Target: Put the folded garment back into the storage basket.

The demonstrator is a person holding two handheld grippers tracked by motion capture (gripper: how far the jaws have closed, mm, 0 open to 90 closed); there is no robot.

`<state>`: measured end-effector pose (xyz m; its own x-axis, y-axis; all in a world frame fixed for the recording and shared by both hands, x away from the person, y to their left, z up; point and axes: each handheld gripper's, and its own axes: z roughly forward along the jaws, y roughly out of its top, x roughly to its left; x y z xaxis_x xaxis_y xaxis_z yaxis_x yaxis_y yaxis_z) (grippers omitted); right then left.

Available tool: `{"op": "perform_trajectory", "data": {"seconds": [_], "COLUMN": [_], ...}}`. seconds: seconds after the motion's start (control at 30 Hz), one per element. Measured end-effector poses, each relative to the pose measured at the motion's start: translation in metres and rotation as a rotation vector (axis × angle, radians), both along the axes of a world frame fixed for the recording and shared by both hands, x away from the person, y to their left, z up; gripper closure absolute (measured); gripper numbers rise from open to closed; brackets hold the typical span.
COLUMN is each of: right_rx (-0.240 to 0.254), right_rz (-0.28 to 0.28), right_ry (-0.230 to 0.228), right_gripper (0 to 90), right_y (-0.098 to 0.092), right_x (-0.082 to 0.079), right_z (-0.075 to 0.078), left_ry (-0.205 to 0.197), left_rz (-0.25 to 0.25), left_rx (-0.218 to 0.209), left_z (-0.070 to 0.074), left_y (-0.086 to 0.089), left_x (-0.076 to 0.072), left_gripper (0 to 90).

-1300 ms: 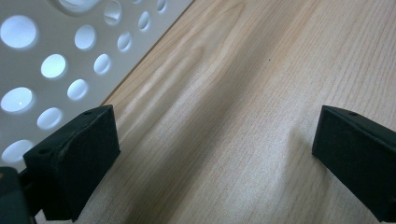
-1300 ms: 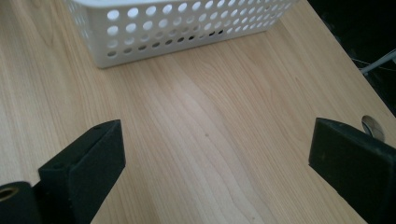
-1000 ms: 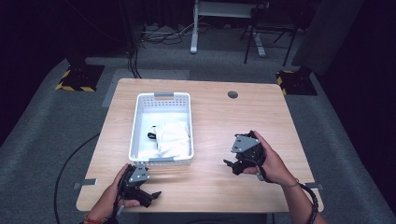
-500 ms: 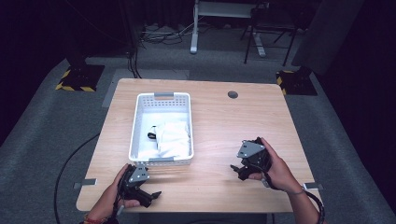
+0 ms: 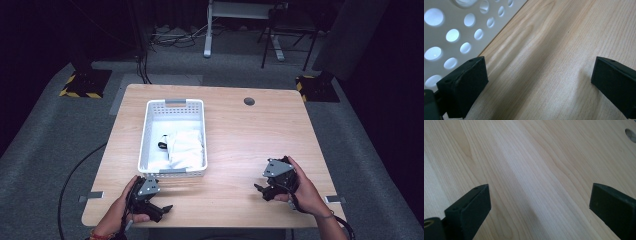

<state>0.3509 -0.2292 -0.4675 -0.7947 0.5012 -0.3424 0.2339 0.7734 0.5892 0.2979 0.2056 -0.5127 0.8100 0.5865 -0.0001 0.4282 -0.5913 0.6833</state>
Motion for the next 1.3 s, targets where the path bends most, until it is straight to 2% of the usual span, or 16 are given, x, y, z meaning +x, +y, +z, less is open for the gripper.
{"op": "perform_trajectory", "data": {"seconds": [0.07,0.2,0.57,0.97,1.3], "right_rx": [0.000,0.036,0.031,0.085,0.211], "right_rz": [-0.014,-0.042,-0.069,-0.145,-0.203], "right_ry": [0.008,0.022,0.020,0.045,0.090], "right_gripper": [4.0,4.0,4.0,3.7,2.7], "right_y": [-0.004,-0.012,-0.029,-0.058,-0.082], "right_x": [-0.002,-0.004,-0.011,-0.018,-0.024], "right_z": [-0.003,-0.006,-0.017,-0.029,-0.038], "left_ry": [0.000,0.000,0.000,-0.001,0.001], "left_rz": [0.000,0.000,0.000,0.000,0.000], "left_rx": [0.000,0.000,0.000,0.001,-0.001], "left_z": [0.000,0.000,0.000,0.000,0.000], "left_y": [0.000,0.000,0.000,0.000,0.000], "left_x": [0.000,0.000,0.000,0.000,0.000], "left_gripper": [0.7,0.7,0.7,0.7,0.7]}}
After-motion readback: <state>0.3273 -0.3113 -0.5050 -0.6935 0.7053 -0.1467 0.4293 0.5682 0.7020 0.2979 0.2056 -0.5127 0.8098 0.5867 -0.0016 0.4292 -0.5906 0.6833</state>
